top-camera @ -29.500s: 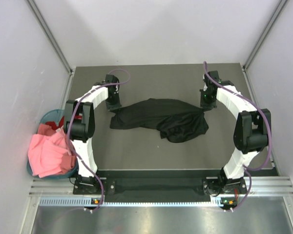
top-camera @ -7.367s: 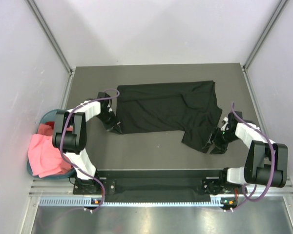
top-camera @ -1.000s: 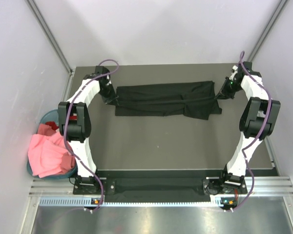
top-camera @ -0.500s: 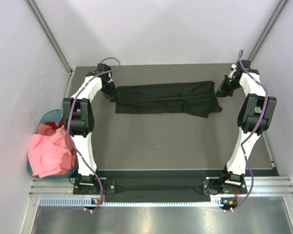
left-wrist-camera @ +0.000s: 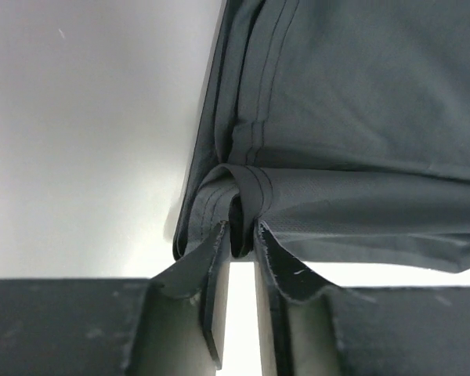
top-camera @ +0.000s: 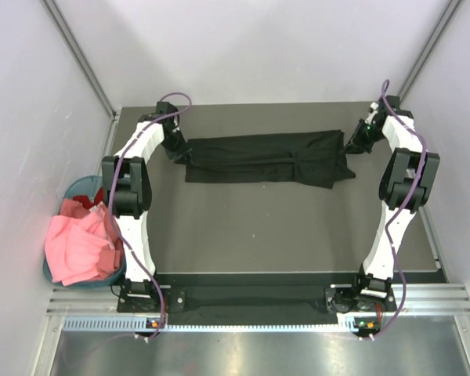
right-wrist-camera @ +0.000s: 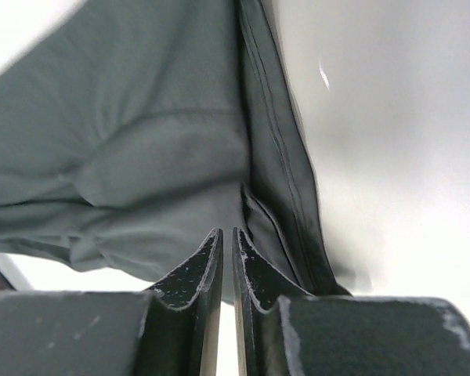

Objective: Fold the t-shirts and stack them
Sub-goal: Fold the tshirt

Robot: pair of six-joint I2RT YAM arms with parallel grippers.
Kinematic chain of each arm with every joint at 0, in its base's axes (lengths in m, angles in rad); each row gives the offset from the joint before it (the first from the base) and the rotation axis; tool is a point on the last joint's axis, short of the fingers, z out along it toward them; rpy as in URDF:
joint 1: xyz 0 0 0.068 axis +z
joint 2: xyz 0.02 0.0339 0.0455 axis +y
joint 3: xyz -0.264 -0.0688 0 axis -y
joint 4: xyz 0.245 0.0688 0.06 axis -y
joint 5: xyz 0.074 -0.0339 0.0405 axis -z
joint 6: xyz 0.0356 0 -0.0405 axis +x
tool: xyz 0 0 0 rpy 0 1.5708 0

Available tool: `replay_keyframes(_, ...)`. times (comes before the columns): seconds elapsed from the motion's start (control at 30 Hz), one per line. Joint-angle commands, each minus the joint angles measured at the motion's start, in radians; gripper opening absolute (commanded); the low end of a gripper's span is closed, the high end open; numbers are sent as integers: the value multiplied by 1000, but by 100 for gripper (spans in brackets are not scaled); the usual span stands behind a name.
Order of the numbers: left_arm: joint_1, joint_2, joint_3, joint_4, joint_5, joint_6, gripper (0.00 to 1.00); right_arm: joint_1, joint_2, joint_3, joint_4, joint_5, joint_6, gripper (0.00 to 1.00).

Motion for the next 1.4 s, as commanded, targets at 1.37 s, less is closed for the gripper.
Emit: replay_keyframes(1.37,-10,-41,-104,24,-42,90,42,73,-391,-530,123,-40,-10,41)
